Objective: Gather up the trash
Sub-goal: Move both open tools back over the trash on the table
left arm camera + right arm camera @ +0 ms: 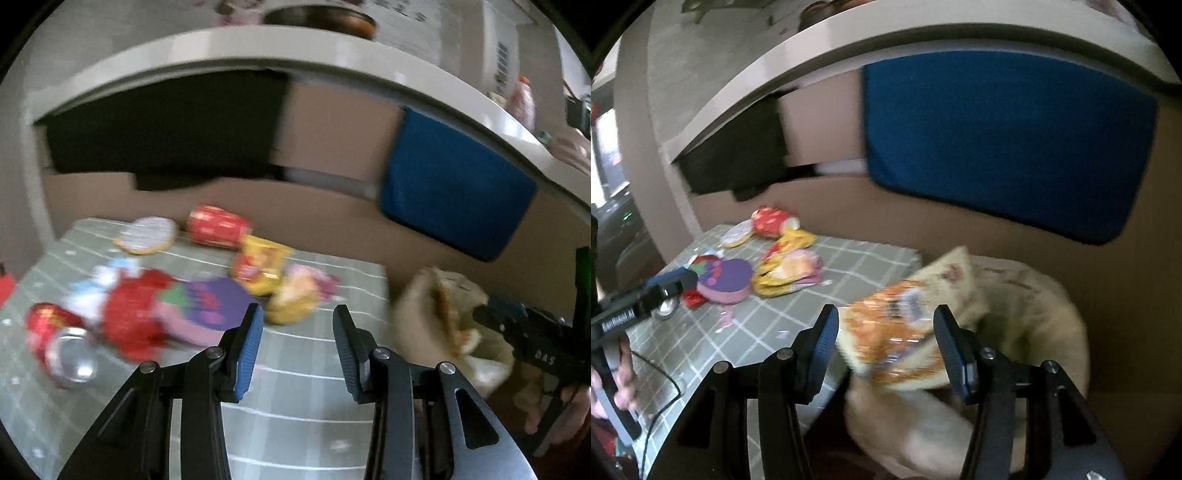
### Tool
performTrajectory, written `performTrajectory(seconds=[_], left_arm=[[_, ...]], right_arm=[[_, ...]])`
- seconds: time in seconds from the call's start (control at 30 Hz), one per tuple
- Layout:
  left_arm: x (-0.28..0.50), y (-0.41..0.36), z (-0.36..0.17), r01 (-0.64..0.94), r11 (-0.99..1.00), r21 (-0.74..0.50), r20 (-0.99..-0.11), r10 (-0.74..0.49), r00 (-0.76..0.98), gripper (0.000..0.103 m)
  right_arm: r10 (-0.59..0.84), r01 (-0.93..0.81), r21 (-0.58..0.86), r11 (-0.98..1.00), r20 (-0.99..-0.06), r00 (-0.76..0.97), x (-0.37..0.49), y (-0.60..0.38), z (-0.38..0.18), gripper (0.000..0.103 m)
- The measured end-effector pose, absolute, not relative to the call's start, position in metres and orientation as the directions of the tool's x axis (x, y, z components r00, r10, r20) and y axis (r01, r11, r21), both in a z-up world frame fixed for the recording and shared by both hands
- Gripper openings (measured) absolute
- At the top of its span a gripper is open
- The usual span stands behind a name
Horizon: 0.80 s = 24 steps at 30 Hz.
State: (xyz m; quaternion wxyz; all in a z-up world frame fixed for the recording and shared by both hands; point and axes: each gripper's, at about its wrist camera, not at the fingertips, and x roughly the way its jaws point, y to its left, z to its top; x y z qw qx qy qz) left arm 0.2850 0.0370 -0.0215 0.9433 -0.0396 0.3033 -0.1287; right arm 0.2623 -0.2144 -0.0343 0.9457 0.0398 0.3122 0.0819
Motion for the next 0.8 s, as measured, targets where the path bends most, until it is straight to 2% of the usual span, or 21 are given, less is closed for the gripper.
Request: performTrajectory(seconds=[0.17,0.43,0.67,0.8], left_arm=[[0.282,0.107,-0.012,0.077,0.979,-0.187,-0.570,-0.172,0.803,0.041],[0.247,0.188,0.014,-0.072,0.987,-0.147,-0.541,-0.019,0.841,0.041],[0.220,0.234,0.024,-0.155,0.974,-0.163,-0.527,0.047,0.849,0.041],[0.221,0.246,0.021,-0.167,0.969,-0.183,-0.538,0.043,0.842,0.041]], right_arm=[[0.243,-0.213,0.123,0.969,-0.607,0.756,0.276,-0.169,-0.045,0.051],[0.434,-0.432,0.165,0.887,-0.621,0.652,0.304,-0.091,-0.055,0.051],[0.463,-0.581,0.029,0.814,-0.636,0.617,0.325,0.001,-0.058,0.051],[0.412,-0.600,-0.080,0.796,-0.654,0.634,0.334,0.040,-0.071,0.051]])
